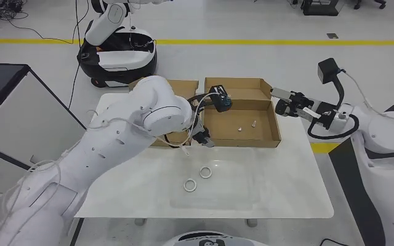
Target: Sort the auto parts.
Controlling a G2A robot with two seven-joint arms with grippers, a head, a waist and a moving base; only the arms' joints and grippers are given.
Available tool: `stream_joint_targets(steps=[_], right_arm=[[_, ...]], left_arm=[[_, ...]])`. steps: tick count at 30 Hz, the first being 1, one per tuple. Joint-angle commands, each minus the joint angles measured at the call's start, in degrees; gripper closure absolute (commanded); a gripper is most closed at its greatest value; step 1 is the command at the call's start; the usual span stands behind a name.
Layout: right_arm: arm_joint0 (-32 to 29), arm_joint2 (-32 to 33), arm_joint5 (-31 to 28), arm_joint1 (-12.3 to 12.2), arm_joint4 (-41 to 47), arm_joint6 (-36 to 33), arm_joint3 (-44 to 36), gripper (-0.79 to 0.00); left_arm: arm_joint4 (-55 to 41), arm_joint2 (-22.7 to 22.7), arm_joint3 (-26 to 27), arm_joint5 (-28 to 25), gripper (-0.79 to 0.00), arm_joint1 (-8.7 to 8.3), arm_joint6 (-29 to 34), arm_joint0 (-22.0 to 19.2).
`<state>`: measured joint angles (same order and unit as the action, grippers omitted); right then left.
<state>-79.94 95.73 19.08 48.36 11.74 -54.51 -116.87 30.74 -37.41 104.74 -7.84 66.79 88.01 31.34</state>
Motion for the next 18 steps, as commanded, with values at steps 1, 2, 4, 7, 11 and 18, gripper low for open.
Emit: stream_joint_targets(steps=[1, 2, 4, 7, 11, 18], right_arm=[[0.00, 0.00, 0.00, 0.00, 0.00, 0.00, 0.00, -0.785], [0.00, 0.00, 0.00, 0.00, 0.00, 0.00, 0.00, -0.785], [0.00, 0.00, 0.00, 0.00, 0.00, 0.00, 0.00, -0.785], [0.00, 0.00, 0.00, 0.00, 0.00, 0.00, 0.00, -0.785], [0.00, 0.00, 0.00, 0.00, 0.00, 0.00, 0.00, -0.785], [0.00, 0.00, 0.00, 0.00, 0.00, 0.00, 0.00, -0.785]], left_arm=[[-2.39, 1.76, -0.80, -0.73, -0.785, 0.35, -0.01, -1.54], [-3.35, 2.77, -1.11, -0.95, -0.785, 0.50, -0.01, -2.33], [-4.83, 5.14, -1.80, -1.17, -0.785, 0.68, -0.01, -3.86], [-8.14, 8.45, -3.13, -1.75, -0.785, 0.82, -0.01, -5.66], [-10.11, 10.16, -3.81, -2.85, -0.785, 0.88, -0.01, -6.92], [-9.71, 10.30, -3.57, -2.96, -0.785, 0.83, -1.14, -6.12]])
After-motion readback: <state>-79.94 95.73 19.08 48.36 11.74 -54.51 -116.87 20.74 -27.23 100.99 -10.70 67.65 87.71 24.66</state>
